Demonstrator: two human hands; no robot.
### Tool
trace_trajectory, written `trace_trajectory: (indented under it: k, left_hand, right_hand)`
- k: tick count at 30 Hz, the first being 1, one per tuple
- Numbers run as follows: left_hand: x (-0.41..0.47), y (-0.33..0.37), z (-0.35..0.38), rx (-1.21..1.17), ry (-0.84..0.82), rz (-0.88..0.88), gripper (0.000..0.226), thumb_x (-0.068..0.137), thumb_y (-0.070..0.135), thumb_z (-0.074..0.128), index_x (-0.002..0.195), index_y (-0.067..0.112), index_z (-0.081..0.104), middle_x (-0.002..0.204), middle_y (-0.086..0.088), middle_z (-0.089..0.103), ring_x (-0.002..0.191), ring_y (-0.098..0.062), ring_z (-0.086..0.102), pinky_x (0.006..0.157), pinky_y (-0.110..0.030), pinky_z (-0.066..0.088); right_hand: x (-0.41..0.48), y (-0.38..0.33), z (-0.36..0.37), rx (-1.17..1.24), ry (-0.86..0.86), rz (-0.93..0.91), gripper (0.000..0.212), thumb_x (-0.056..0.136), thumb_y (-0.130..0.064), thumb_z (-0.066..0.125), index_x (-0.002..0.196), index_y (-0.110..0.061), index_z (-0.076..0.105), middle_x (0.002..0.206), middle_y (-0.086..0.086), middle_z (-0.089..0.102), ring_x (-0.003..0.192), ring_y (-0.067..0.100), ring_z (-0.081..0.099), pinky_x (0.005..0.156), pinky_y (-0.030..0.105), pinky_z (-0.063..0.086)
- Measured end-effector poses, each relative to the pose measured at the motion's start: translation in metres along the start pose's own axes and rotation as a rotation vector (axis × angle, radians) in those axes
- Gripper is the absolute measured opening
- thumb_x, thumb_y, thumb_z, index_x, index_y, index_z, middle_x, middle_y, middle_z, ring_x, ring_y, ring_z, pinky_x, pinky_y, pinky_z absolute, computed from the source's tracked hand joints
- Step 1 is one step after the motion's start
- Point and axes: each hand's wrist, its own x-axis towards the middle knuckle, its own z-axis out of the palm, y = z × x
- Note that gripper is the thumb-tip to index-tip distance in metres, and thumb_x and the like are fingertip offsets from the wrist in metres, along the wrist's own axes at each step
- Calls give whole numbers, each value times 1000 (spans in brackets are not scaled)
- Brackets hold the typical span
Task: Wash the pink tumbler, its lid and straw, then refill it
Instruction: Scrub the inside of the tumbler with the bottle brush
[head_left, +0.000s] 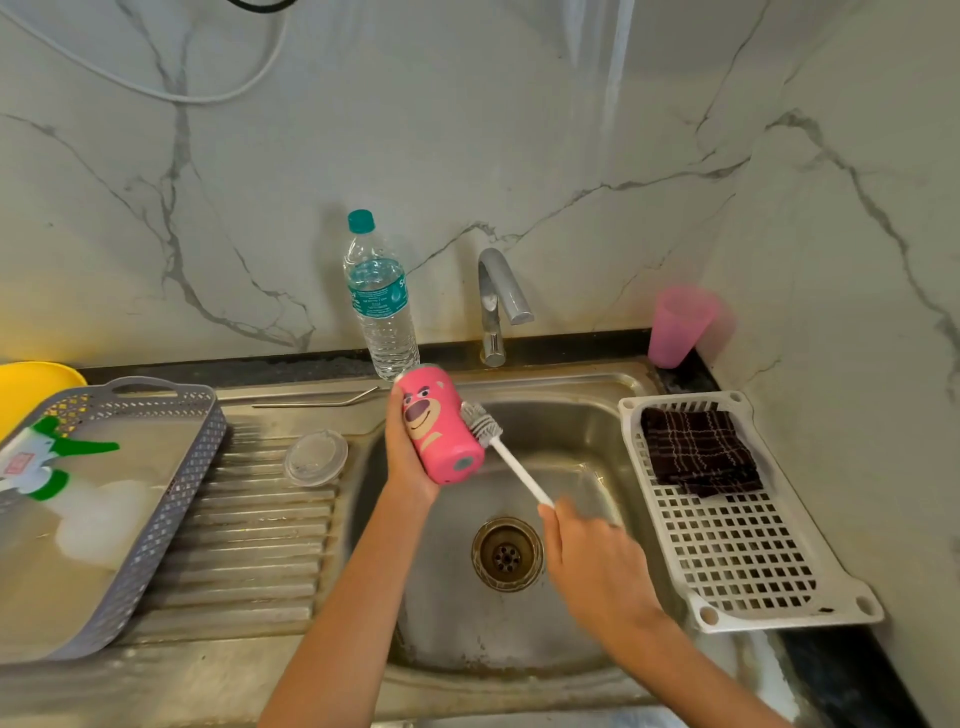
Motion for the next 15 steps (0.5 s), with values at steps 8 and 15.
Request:
trace_trajectory:
  k: [8, 15]
  left_hand:
    - [-8, -26, -5, 72, 25, -90, 49, 87, 59, 56, 109, 16, 65, 89, -9, 71, 81, -25, 69, 67, -37, 60]
    - [7, -3, -20, -32, 40, -21, 51, 88, 58, 53, 115, 15, 62, 79, -8, 71, 67, -22, 70, 56, -32, 58]
  right_hand:
    - [45, -6, 6, 38, 48, 51, 44, 104, -40, 19, 110, -13, 54, 91, 7, 68, 85, 28, 66, 59, 32, 40]
    - [7, -1, 12, 20, -24, -10, 43, 103, -43, 18, 106, -19, 54, 86, 3, 69, 80, 24, 68, 58, 29, 42]
